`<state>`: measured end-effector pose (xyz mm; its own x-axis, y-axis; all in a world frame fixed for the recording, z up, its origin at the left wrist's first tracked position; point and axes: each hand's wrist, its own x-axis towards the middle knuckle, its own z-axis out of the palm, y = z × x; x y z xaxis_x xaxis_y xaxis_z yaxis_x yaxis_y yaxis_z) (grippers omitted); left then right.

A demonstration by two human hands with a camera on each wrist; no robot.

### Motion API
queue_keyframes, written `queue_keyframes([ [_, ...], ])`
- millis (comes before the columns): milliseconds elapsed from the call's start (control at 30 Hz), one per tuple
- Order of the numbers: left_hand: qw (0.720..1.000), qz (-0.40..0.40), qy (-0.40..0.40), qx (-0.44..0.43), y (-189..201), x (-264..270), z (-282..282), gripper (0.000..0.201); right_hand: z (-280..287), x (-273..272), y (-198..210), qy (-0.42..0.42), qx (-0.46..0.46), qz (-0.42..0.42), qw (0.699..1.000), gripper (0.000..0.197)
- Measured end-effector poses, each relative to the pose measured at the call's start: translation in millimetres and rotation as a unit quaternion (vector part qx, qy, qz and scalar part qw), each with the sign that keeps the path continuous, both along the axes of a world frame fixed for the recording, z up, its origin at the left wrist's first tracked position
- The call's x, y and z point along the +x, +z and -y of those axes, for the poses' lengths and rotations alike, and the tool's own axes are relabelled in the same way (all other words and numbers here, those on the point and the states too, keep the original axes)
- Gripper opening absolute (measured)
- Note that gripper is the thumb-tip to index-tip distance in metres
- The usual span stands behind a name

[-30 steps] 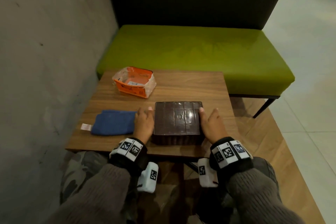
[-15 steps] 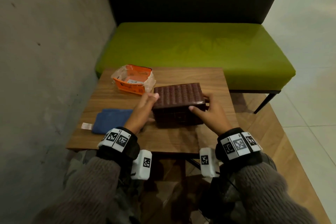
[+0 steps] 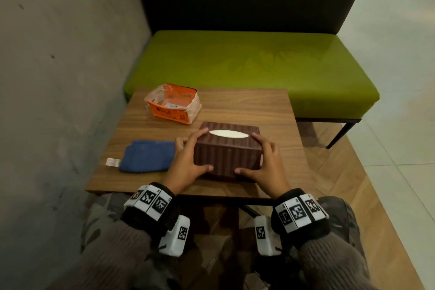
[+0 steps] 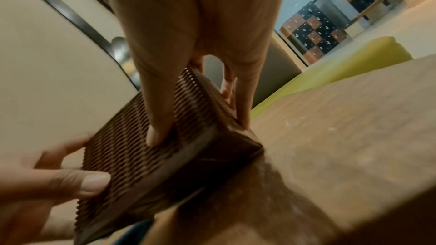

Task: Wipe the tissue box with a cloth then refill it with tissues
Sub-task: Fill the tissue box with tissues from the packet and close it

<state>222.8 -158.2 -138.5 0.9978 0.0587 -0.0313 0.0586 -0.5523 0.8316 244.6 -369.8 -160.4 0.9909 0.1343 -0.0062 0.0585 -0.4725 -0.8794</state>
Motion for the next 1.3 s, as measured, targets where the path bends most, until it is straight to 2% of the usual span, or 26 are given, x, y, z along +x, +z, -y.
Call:
queue_keyframes([
  [100, 0.999, -0.007, 0.002, 0.041, -8, -11, 3, 0.066, 3, -9, -9, 0.005, -0.021, 0.016, 1.0, 0.086],
  [167, 0.999, -0.012, -0.017, 0.043, -12, -15, 1, 0.055, 4, -13, -13, 0.0, -0.04, 0.017, 0.999, 0.08],
  [233, 0.999, -0.002, -0.025, 0.028, -9, -14, -2, 0.043, 3, -16, -12, -0.01, -0.06, 0.05, 0.997, 0.083],
  [300, 0.998, 0.061, -0.009, 0.034, -2, -4, -2, 0.031, -3, -13, -6, -0.015, -0.097, 0.091, 0.991, 0.091],
  [367, 0.986, 0.124, -0.019, 0.107, 10, 12, 6, 0.017, -12, -4, 0, 0.004, -0.154, 0.11, 0.982, 0.1],
  [467, 0.949, 0.116, -0.097, 0.277, 21, 37, 26, 0.013, -25, 9, 5, 0.046, -0.209, 0.055, 0.975, 0.105],
  [567, 0.895, 0.067, -0.145, 0.416, 22, 52, 41, 0.023, -24, 10, 3, 0.047, -0.215, 0.031, 0.975, 0.102],
  [700, 0.844, 0.064, -0.177, 0.503, 25, 61, 55, 0.025, -24, 8, 1, 0.044, -0.225, 0.038, 0.973, 0.102],
  [767, 0.828, 0.076, -0.199, 0.519, 24, 64, 59, 0.025, -25, 7, 2, 0.04, -0.217, 0.041, 0.974, 0.103],
  [867, 0.845, 0.075, -0.22, 0.482, 21, 66, 55, 0.023, -23, 6, 3, 0.037, -0.196, 0.031, 0.979, 0.108],
  [933, 0.879, 0.072, -0.222, 0.415, 21, 67, 46, 0.016, -23, 6, 3, 0.04, -0.191, 0.025, 0.98, 0.111],
  [1000, 0.927, 0.074, -0.201, 0.309, 21, 67, 33, 0.008, -22, 7, 4, 0.043, -0.185, 0.025, 0.981, 0.113],
  [1067, 0.958, 0.077, -0.172, 0.214, 20, 65, 23, 0.006, -22, 6, 5, 0.042, -0.179, 0.024, 0.983, 0.114],
  [1233, 0.981, 0.082, -0.14, 0.105, 7, 55, 16, 0.012, -22, 5, 4, 0.046, -0.169, 0.028, 0.984, 0.116],
  [1300, 0.987, 0.097, -0.116, 0.045, 1, 50, 16, 0.021, -21, 6, 1, 0.045, -0.134, 0.034, 0.989, 0.116],
])
